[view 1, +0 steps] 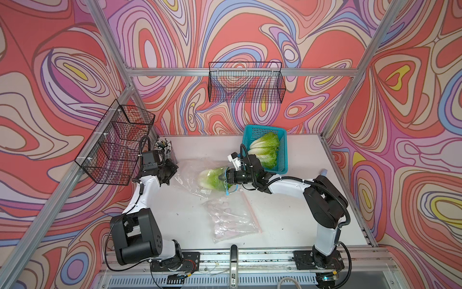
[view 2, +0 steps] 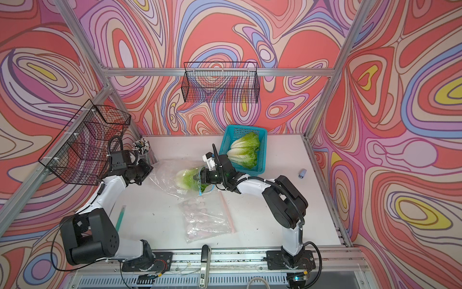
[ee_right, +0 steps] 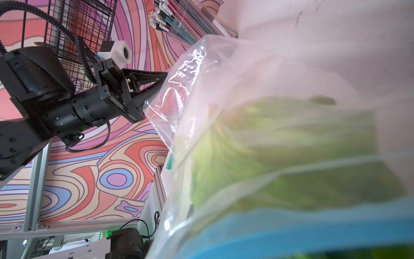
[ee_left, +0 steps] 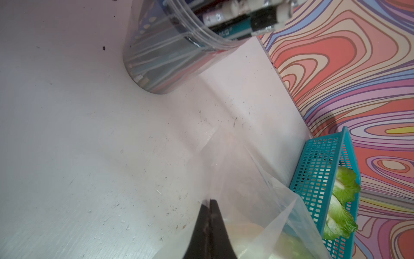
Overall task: Open the zip-top bag and take out the chinese cabbages
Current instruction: Pick up the Chinese cabbage from the zipper food storage bag.
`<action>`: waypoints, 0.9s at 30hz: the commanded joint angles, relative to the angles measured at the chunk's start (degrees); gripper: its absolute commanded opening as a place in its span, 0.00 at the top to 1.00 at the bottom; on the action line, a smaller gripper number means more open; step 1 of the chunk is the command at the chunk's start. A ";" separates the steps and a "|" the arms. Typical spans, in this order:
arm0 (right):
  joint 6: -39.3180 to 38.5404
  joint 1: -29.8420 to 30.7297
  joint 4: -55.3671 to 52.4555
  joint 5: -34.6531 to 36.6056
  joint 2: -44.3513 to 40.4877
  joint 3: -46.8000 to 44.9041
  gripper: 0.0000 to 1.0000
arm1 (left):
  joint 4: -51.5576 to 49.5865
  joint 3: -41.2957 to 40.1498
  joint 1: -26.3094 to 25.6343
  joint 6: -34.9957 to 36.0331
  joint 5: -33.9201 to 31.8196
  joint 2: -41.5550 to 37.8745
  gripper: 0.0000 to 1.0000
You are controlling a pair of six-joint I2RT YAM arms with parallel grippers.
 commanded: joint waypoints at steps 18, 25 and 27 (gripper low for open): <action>-7.12 -0.45 -8.62 2.71 -6.93 -0.38 1.00 | -0.69 0.88 1.66 0.73 -1.18 -0.66 1.00; -7.96 -0.89 -9.44 3.71 -10.15 -1.08 1.00 | -1.15 1.14 2.00 1.08 -1.94 -0.48 1.00; -8.03 -0.98 -9.33 3.96 -10.68 -1.51 1.00 | -1.36 1.15 2.11 1.21 -2.29 -0.51 1.00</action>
